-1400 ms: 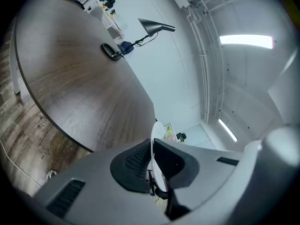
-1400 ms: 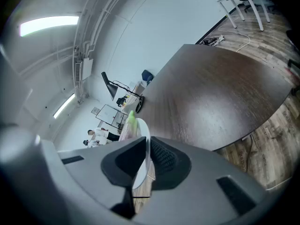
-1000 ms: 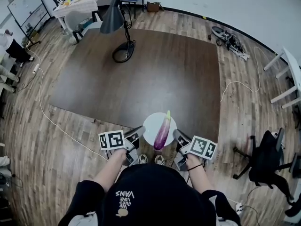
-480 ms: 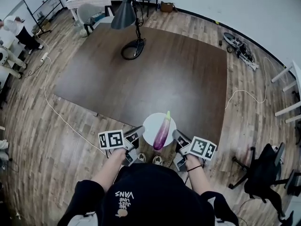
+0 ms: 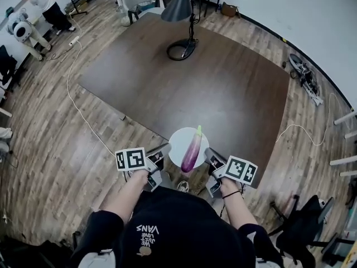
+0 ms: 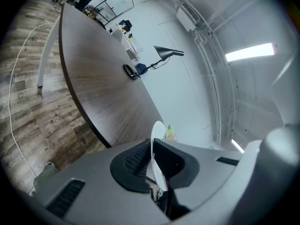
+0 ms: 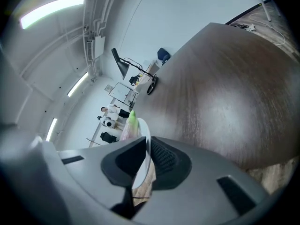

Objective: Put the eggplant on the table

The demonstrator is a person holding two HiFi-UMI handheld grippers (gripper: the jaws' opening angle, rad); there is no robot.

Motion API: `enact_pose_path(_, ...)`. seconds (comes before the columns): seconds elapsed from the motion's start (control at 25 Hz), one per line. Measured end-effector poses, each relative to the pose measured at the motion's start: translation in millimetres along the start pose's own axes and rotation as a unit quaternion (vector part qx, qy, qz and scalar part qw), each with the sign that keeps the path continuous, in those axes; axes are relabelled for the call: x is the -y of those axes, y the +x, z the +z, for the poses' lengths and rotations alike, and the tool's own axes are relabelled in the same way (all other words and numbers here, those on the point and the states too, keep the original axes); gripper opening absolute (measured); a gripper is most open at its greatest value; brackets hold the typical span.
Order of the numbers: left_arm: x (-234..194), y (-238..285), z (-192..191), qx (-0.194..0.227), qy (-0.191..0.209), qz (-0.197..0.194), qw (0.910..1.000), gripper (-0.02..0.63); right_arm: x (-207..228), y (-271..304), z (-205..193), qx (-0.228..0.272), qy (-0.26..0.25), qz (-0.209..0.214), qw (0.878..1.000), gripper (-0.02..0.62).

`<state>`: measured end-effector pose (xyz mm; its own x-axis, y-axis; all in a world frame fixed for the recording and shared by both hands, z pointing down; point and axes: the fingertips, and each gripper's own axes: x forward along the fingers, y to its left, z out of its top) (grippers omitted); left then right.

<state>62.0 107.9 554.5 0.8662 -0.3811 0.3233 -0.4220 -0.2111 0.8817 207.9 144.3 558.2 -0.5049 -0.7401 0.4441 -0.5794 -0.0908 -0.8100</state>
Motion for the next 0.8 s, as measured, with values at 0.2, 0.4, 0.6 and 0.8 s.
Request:
enact_pose_path(0.2,-10.2,-13.6,4.7,0.020,-0.011,0.010,0.9997,0.026,-8.8,14.7,-5.5,-0.021,-0.009,0.006,1.000,0.034)
enact_pose_path(0.4,-18.6,-20.4,20.4,0.030,-0.018,0.014,0.9993,0.026,-18.5,33.1,-2.3,-0.029,-0.012,0.005,1.000,0.034)
enact_pose_path(0.6,-29.6,-32.1,48.5,0.037,-0.021,0.016,0.9990,0.026,-36.6,59.9,1.4,-0.031,-0.009,0.008,0.999,0.034)
enact_pose_path(0.8,-37.9,-41.8,82.7,0.043,-0.016,0.016,0.9988,0.026,-56.8,89.5,10.5,-0.028,-0.013,0.010,0.999,0.034)
